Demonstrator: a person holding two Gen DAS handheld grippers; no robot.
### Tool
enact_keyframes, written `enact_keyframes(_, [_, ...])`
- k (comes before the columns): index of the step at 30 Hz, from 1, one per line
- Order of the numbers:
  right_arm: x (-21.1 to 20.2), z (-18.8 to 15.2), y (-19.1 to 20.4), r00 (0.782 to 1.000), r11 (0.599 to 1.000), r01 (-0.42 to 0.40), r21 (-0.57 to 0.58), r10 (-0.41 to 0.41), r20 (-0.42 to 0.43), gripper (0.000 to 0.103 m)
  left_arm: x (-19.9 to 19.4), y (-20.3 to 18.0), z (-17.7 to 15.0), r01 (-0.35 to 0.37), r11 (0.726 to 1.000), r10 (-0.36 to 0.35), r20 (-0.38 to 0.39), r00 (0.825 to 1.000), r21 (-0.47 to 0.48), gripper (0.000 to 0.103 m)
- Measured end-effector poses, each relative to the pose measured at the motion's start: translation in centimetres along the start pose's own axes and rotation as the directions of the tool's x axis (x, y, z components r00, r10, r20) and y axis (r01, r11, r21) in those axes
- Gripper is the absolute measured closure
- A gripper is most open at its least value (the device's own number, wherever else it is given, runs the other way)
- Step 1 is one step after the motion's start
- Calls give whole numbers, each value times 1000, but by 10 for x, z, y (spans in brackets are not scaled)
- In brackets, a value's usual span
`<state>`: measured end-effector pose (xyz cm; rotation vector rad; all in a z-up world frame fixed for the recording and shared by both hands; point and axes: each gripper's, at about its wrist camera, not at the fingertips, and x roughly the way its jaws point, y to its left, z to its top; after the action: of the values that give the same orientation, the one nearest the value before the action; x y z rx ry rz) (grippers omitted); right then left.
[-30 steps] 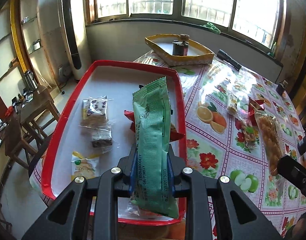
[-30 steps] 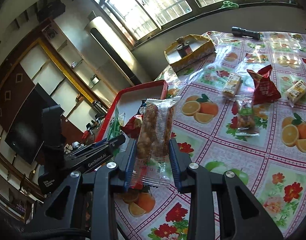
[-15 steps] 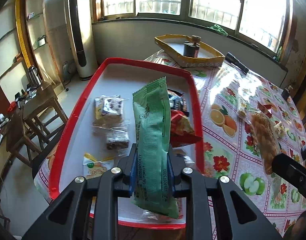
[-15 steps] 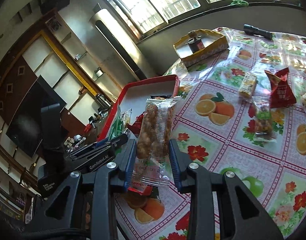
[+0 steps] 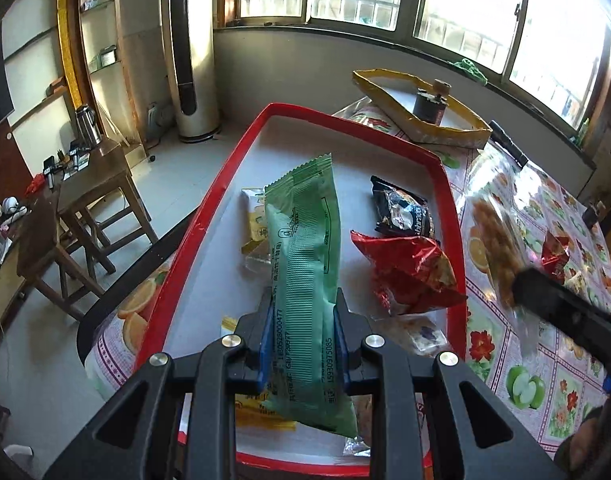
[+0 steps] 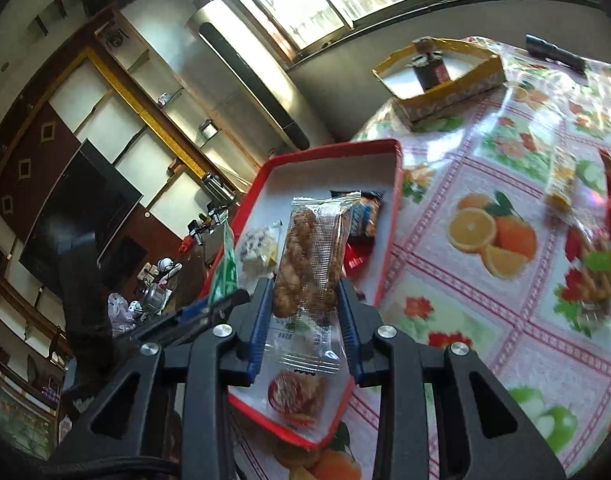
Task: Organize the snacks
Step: 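Carry the green bar packet and peanut-candy packet into the tray and open both tools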
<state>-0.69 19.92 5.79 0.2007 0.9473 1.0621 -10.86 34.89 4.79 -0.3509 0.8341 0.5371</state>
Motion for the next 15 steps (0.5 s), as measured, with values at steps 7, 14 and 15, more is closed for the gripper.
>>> enact_keyframes(7, [20, 29, 6, 1000, 1000, 14, -19, -13, 13, 68, -1, -4, 23, 17, 1000, -18, 28, 999, 5, 79])
enact_keyframes(14, [37, 46, 1, 999, 999, 36, -17, -36, 10, 68, 20, 1, 55, 0, 1000, 1, 28, 1000, -21, 79])
enact_keyframes(15, [38, 48, -1, 999, 999, 39, -18, -39, 10, 68, 25, 1, 59, -13, 1000, 13, 25, 1000, -23, 79])
